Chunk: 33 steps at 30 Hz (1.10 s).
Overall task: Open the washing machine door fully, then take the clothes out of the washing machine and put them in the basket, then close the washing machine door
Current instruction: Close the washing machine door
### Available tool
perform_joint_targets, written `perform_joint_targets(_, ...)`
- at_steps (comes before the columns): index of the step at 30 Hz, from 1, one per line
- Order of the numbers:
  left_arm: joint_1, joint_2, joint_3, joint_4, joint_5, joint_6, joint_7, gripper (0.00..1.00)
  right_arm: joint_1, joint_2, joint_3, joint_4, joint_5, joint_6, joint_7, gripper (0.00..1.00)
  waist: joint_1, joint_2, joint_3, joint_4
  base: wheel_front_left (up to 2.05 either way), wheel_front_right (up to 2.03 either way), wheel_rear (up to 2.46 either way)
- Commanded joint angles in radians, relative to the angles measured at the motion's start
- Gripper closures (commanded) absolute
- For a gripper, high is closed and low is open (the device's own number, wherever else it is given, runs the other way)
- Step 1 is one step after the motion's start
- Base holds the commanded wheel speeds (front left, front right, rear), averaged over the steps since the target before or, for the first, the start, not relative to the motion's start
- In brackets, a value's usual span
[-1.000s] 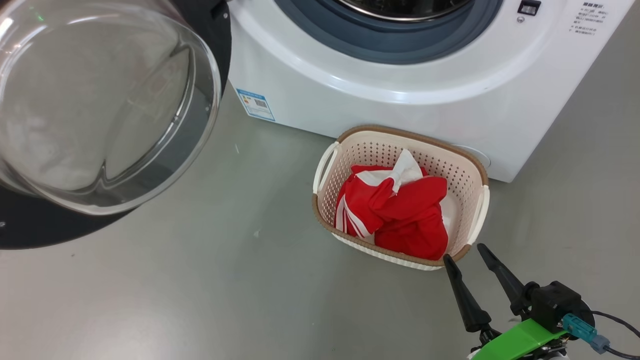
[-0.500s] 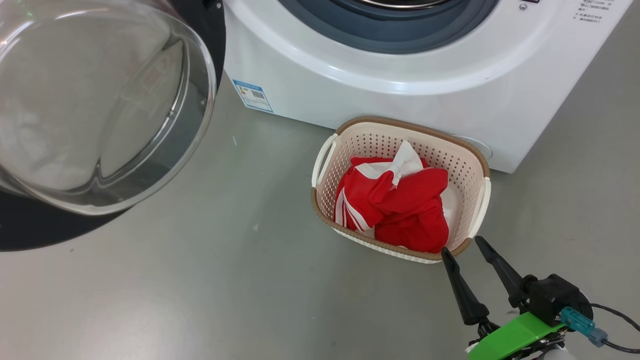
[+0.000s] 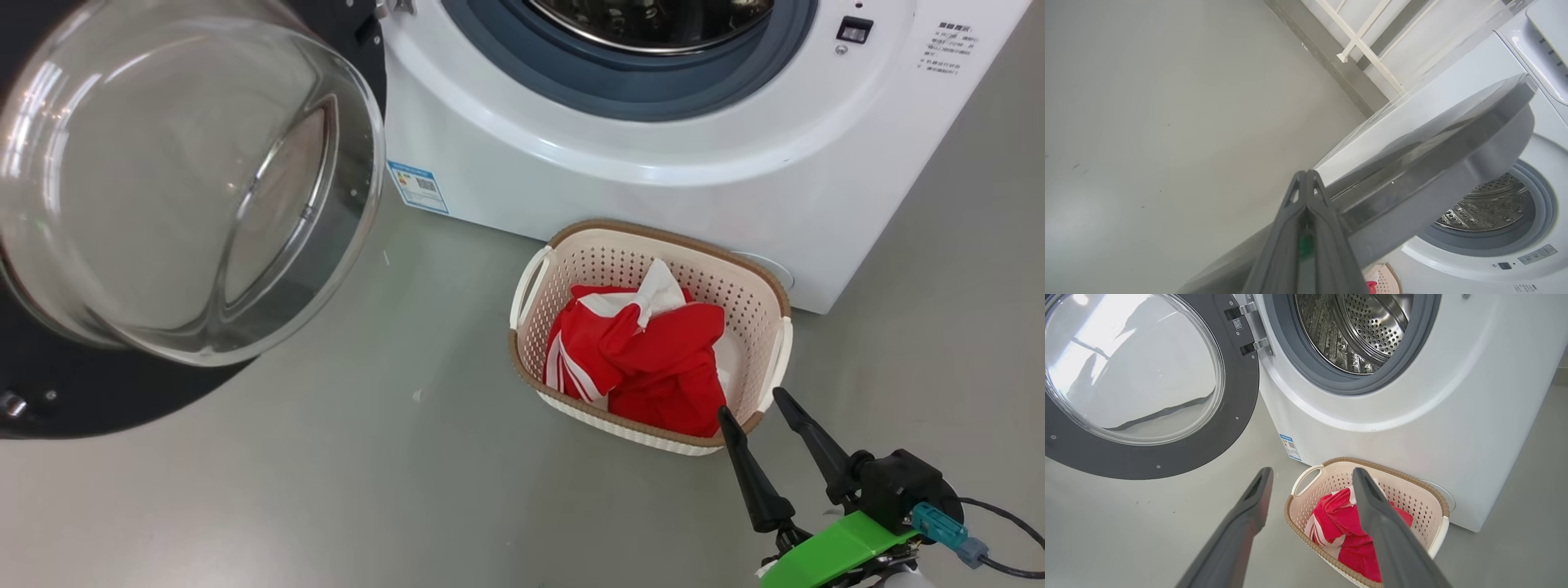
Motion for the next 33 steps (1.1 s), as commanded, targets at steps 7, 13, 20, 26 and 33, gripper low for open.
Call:
perform_joint_targets(7, 0.082, 0.054, -0.013, -0.130, -0.074, -0.007, 0.083, 1.00, 0.014, 0.010, 0.021, -0.020, 0.005, 0.005, -0.006, 0.00, 0.0000, 0.0000, -0.035, 0.001, 0.00, 0.00, 0.00)
perform_joint_targets(13, 0.142, 0.062, -0.032, -0.249, -0.143, -0.007, 0.139, 1.00, 0.020, 0.017, 0.023, -0.021, 0.007, 0.005, -0.006, 0.00, 0.0000, 0.0000, -0.049, -0.002, 0.00, 0.00, 0.00)
perform_joint_targets(20, 0.208, 0.076, -0.063, -0.400, -0.213, -0.007, 0.196, 1.00, 0.032, 0.023, 0.026, -0.021, 0.013, 0.005, -0.006, 0.00, 0.0000, 0.0000, -0.071, -0.007, 0.00, 0.00, 0.00)
perform_joint_targets(26, 0.252, 0.085, -0.087, -0.525, -0.250, -0.007, 0.205, 1.00, 0.034, 0.025, 0.023, -0.025, 0.015, 0.005, -0.006, 0.00, 0.0000, 0.0000, -0.078, -0.019, 0.00, 0.00, 0.00)
perform_joint_targets(33, 0.273, 0.070, -0.128, -0.663, -0.285, -0.007, 0.190, 1.00, 0.036, 0.028, 0.017, -0.029, 0.013, 0.005, -0.006, 0.00, 0.0000, 0.0000, -0.076, -0.038, 0.00, 0.00, 0.00)
